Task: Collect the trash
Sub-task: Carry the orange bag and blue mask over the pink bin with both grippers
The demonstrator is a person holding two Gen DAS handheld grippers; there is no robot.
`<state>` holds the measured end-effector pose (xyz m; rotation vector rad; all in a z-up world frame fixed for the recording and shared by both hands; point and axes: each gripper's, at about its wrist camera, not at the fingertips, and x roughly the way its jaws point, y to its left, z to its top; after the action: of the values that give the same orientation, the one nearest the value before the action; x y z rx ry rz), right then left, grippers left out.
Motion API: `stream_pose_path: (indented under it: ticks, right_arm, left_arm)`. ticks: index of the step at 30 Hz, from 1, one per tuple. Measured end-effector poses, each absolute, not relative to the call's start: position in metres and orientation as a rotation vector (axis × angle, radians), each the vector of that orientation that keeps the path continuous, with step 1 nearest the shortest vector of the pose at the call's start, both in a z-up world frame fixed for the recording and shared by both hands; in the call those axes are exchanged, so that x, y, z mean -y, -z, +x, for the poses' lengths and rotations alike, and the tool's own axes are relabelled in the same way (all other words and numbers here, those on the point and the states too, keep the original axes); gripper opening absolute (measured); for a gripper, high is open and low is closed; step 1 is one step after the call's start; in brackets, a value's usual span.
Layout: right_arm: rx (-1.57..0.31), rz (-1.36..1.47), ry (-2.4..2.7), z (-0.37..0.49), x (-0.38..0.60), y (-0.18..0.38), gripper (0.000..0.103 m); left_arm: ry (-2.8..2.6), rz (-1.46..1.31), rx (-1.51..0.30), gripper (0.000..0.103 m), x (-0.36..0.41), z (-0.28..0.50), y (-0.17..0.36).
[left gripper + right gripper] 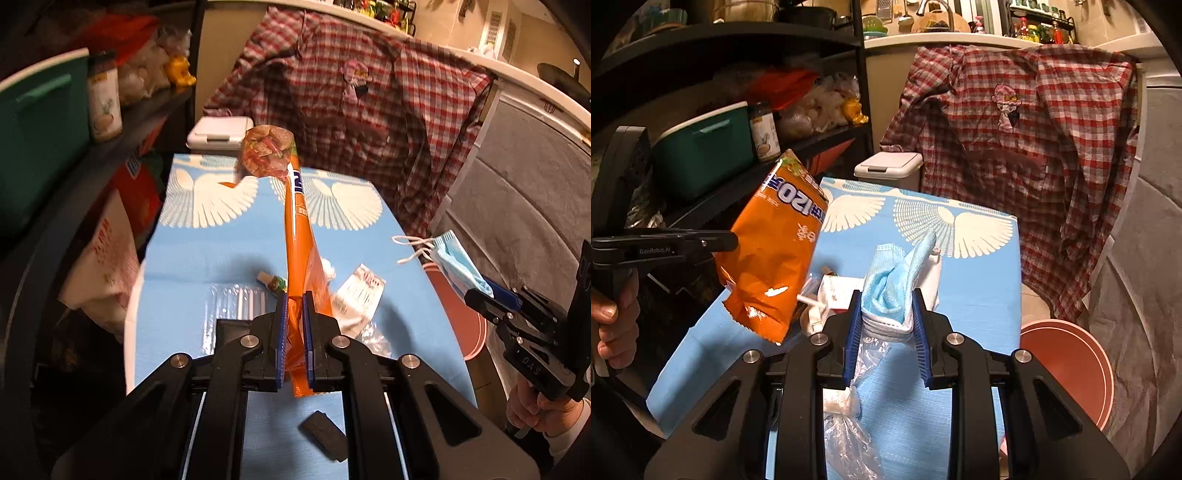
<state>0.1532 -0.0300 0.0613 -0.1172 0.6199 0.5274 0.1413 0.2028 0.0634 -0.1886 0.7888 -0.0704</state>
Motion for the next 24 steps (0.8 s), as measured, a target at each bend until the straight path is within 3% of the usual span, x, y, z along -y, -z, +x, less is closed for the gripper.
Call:
stream_pose_path:
  ticks: [24]
  right_arm:
    - [-0.576, -0.091, -0.437, 0.147, 0.081, -0.08, 0.027]
  left_arm:
    - [0.107, -0.119, -0.672, 0.008, -0.144, 0.138, -0.083]
